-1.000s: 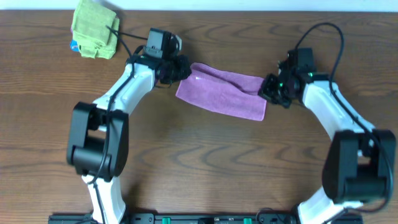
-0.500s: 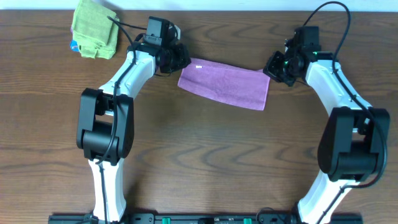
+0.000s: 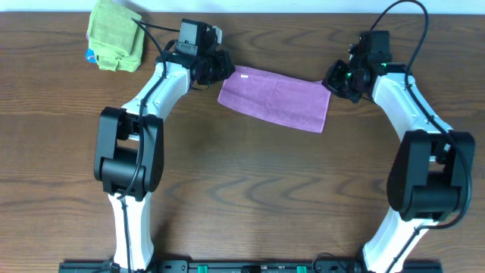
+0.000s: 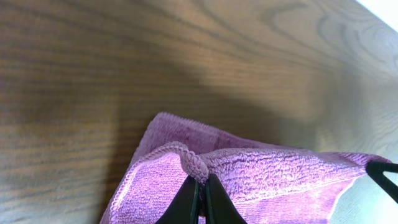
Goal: Fold the cloth
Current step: 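Lay the lifted bottom edge onto the top edge with both grippers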
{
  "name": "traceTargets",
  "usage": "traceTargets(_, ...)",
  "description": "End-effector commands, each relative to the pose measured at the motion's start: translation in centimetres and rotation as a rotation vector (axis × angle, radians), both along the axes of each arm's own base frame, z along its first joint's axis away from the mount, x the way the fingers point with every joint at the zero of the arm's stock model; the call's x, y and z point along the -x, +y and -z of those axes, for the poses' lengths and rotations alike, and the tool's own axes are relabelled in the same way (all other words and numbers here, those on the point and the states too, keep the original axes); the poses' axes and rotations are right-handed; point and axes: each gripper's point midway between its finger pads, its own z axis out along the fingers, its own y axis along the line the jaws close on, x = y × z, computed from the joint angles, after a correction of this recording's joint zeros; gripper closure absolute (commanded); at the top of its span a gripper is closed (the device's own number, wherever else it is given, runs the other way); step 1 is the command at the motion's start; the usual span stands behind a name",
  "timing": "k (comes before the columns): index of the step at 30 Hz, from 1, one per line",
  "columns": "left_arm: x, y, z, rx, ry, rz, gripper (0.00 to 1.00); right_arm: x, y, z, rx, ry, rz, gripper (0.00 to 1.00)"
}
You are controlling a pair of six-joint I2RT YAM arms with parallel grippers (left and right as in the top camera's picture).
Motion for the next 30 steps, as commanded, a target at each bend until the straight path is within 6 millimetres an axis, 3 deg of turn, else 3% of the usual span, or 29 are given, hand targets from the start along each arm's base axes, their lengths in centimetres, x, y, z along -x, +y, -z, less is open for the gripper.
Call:
traceTargets(1, -1.0, 0.3, -0.1, -0.012, -0.035, -0.002, 0.94, -1.0, -2.1, 0.3, 0.061, -0.015, 0.058, 0.98)
traceTargets(6, -1.2, 0.5, 0.0, -0.018, -0.041, -0.005, 0.94, -1.7, -2.0, -0.1, 0.061, -0.049, 0.052, 0.99)
traceTargets(18, 3.6, 2.6, 3.3, -0.100, 0.194, 0.018, 0.94, 4.0, 0.5, 2.2, 0.062, 0.191, -0.028, 0.98)
traceTargets(25, 4.4, 5.1, 4.1, -0.140, 0.265, -0.021, 0.94, 5.6, 0.3, 2.7, 0.071, 0.256, -0.033, 0.98)
traceTargets(29, 4.2, 5.2, 4.1, -0.138, 0.256, -0.025, 0.94, 5.9, 0.3, 2.7, 0.071, 0.269, -0.034, 0.98)
traceTargets(30, 4.1, 5.2, 4.0, -0.137, 0.252, -0.026, 0.84, 5.8, 0.3, 2.7, 0.074, 0.266, -0.042, 0.98)
